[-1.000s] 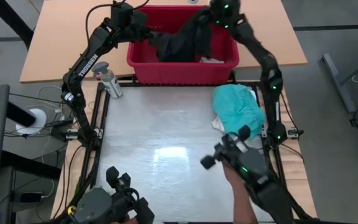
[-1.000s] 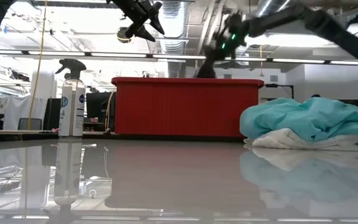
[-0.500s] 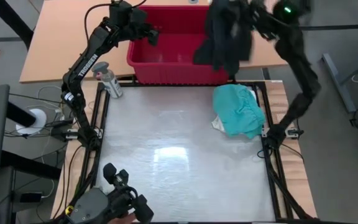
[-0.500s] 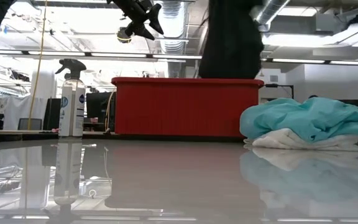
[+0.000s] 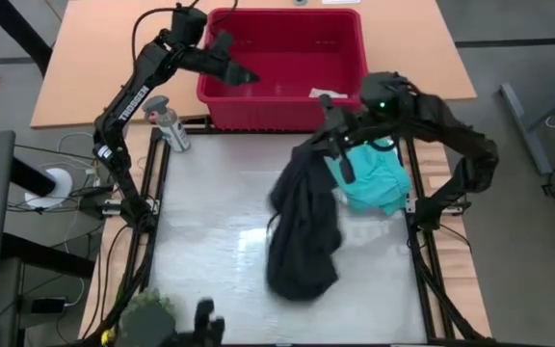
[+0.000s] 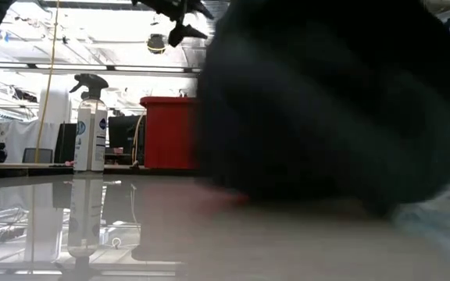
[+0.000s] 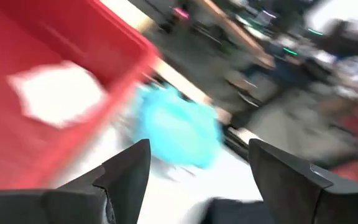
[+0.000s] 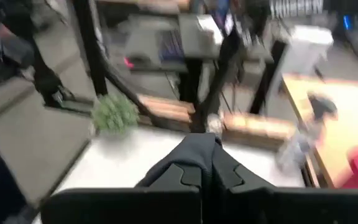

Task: Fold Laundry from Bin
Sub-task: Fold the black shorts

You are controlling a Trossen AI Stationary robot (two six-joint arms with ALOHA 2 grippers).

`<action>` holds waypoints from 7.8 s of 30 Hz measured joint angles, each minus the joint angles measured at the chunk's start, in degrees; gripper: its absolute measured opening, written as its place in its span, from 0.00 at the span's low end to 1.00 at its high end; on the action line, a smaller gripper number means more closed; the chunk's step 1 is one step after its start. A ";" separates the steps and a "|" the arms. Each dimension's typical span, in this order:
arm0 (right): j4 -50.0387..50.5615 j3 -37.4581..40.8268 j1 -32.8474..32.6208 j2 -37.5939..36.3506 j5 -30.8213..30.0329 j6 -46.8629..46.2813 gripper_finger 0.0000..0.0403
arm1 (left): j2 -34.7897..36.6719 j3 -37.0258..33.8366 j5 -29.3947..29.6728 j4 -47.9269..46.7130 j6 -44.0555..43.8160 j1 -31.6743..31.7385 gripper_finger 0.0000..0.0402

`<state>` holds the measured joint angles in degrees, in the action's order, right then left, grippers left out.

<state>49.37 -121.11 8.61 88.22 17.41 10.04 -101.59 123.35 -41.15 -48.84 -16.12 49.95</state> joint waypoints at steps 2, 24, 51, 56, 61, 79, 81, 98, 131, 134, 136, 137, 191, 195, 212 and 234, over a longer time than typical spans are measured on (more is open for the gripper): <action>-4.29 2.20 -0.09 0.02 2.27 0.45 0.05 | 1.10 0.00 -3.54 -2.40 -1.23 -1.36 0.64; -5.88 36.68 -22.15 0.34 -17.94 -17.17 0.06 | 18.27 0.04 35.98 -25.56 0.41 -21.29 0.64; 12.25 37.12 -22.63 -0.21 -28.24 -30.99 0.63 | 35.85 -66.72 56.85 3.44 -32.43 -57.86 0.64; 12.48 37.05 -21.99 -0.21 -28.24 -32.66 0.63 | 36.29 -77.01 60.60 14.26 -46.11 -61.70 0.64; 10.26 37.05 -21.95 -0.21 -28.28 -33.07 0.63 | 35.85 -82.02 69.97 13.92 -56.81 -62.70 0.64; 3.41 37.05 -21.95 -0.19 -28.33 -34.46 0.63 | 28.74 -90.66 66.61 41.01 -61.05 -62.48 0.64; 3.11 37.05 -21.90 -0.19 -28.34 -35.41 0.63 | 25.89 -90.64 64.57 45.43 -60.88 -62.43 0.64; -2.23 37.05 -25.10 -0.19 -28.01 -28.51 0.55 | 22.65 -82.42 48.59 62.24 -50.57 -55.37 0.01; -5.45 32.25 -20.03 6.76 -47.46 -23.50 0.65 | 22.76 -68.96 39.86 59.04 -42.01 -46.46 0.00; -5.52 32.25 -18.76 6.70 -47.07 -23.50 0.65 | 22.76 -68.96 39.90 59.09 -42.01 -46.52 0.00; -6.04 32.25 -17.91 6.68 -45.56 -23.49 0.64 | 22.76 -68.96 39.77 59.43 -42.01 -46.49 0.00; -6.15 32.25 -17.46 6.65 -43.91 -23.54 0.64 | 22.76 -68.96 39.55 59.71 -42.00 -46.43 0.00; 1.59 32.27 -15.94 1.56 -44.55 -21.52 0.08 | 29.08 -94.93 47.98 49.25 -20.04 -52.42 0.48; 1.09 32.17 -15.94 1.45 -44.53 -20.92 0.08 | 27.71 -95.45 47.60 51.91 -19.96 -52.43 0.48; 14.34 14.39 -14.41 0.88 -52.17 -14.09 0.08 | 14.42 -93.04 37.90 54.30 -22.47 -52.56 0.03; 27.52 -4.19 -16.11 -0.30 -53.71 -13.15 0.08 | 45.16 -54.10 40.18 -8.23 -33.22 -57.31 0.00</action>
<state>76.89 -125.29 -7.51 87.92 -36.30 -3.11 -56.42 69.25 -0.97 -57.07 -49.34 -7.36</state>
